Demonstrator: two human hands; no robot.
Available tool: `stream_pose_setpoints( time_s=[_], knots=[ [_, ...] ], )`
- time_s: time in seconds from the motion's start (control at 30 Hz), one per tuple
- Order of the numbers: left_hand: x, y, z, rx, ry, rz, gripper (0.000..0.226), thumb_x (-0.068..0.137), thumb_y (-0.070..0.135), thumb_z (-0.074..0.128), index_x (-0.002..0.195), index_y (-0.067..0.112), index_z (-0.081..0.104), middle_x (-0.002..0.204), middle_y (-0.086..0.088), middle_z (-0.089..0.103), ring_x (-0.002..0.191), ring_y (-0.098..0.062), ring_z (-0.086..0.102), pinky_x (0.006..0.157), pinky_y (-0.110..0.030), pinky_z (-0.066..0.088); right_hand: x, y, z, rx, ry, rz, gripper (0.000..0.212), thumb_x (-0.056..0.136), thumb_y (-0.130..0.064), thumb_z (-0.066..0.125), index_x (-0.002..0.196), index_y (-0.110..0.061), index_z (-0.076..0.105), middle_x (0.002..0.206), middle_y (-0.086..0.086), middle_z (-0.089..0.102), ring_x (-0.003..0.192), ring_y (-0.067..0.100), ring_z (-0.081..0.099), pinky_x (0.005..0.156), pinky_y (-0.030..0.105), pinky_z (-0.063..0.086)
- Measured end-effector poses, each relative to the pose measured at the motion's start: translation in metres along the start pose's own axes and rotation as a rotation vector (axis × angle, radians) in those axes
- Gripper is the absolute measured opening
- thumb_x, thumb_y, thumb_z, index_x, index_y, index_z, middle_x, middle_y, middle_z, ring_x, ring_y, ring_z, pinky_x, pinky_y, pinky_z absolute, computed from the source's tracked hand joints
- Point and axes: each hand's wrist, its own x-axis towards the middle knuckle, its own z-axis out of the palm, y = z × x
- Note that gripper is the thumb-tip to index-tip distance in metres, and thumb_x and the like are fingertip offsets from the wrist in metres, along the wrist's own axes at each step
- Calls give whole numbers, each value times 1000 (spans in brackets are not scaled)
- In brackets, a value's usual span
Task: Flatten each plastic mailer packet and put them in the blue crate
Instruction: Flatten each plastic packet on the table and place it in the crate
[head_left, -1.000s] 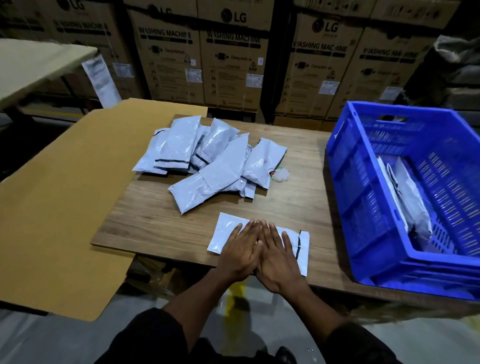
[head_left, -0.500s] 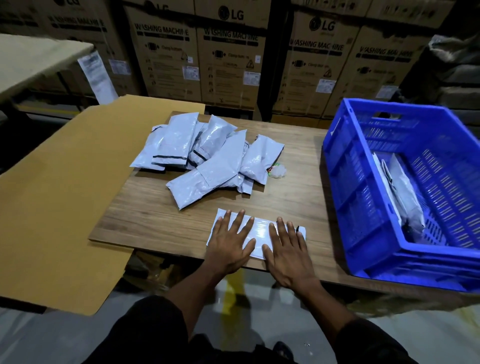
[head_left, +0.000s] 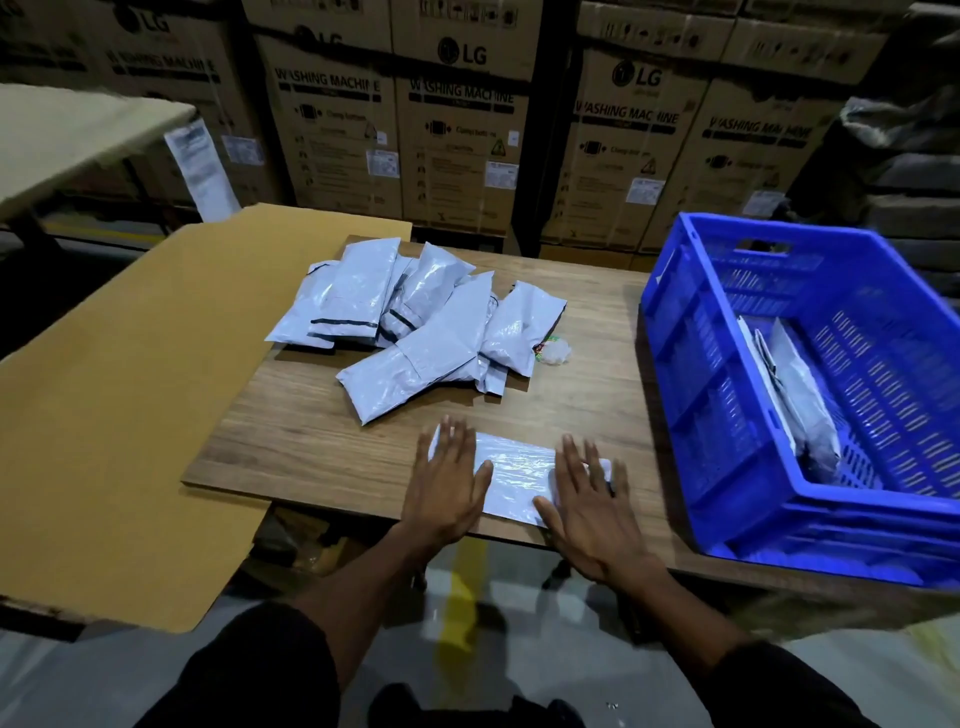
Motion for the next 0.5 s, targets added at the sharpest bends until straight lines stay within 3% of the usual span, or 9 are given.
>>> stream_pose_setpoints(
  time_s=[0.07, 0.17, 0.23, 0.33, 0.5],
  knots=[
    [3, 19, 1, -200, 50, 113, 86, 100, 57, -7, 154, -1, 29, 162, -16, 25, 153, -26, 20, 124, -32, -3, 10, -15, -2, 19, 3, -114, 75, 100, -57, 4, 158, -10, 19, 166, 6, 9, 153, 24, 1, 118, 52, -1],
    [3, 31, -2, -316, -49, 106, 86, 94, 55, -4, 155, 4, 29, 163, -9, 24, 153, -17, 17, 124, -27, 0, 23, -35, -1, 84, -54, -248, 77, 93, -57, -11, 159, -19, -3, 167, -1, -6, 152, 20, -14, 120, 49, -11],
    [-2, 22, 0, -213, -39, 112, 80, 95, 49, 1, 156, 6, 26, 164, -8, 24, 153, -16, 18, 126, -31, 6, 25, -38, 2, 118, -69, -254, 75, 92, -57, -9, 159, -24, -2, 166, -8, -8, 153, 18, -12, 122, 49, -7],
    [-6, 0, 12, -11, -33, 125, 56, 107, 38, 18, 153, 11, 37, 158, -6, 41, 147, -25, 35, 118, -45, 33, 22, -32, 12, 77, -20, -181, 71, 98, -59, -3, 159, -28, 15, 166, -11, 4, 153, 22, 2, 120, 55, 7],
    [-4, -10, 16, 81, -36, 77, 58, 104, 53, 28, 154, 25, 41, 162, -1, 34, 148, -36, 30, 116, -53, 31, 16, -13, 15, 72, -9, -75, 81, 91, -71, -7, 159, -29, 8, 167, -6, -4, 153, 25, -5, 121, 48, -2]
  ],
)
